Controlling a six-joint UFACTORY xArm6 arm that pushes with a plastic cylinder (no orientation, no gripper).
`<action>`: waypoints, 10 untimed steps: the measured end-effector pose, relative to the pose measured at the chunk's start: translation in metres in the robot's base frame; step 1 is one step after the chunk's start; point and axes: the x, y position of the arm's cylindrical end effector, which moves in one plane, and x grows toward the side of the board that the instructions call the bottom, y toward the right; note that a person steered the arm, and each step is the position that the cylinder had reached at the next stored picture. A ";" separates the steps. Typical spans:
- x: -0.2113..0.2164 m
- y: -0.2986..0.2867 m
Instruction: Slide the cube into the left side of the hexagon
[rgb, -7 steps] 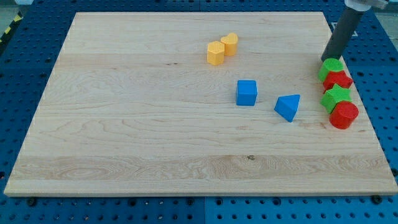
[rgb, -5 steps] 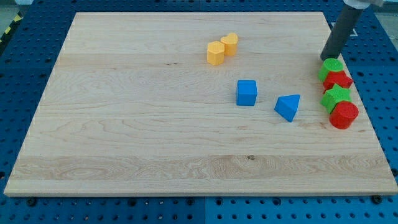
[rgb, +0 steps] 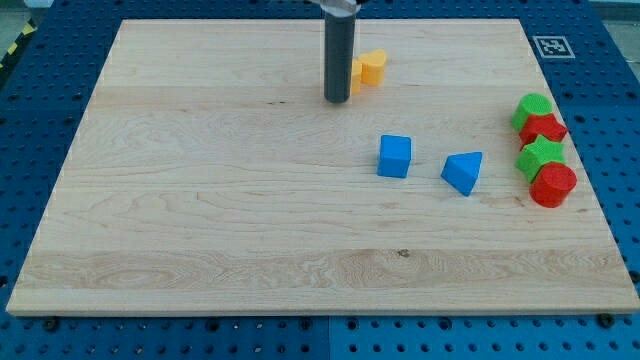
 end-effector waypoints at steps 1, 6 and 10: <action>-0.008 -0.006; 0.059 0.132; 0.162 0.129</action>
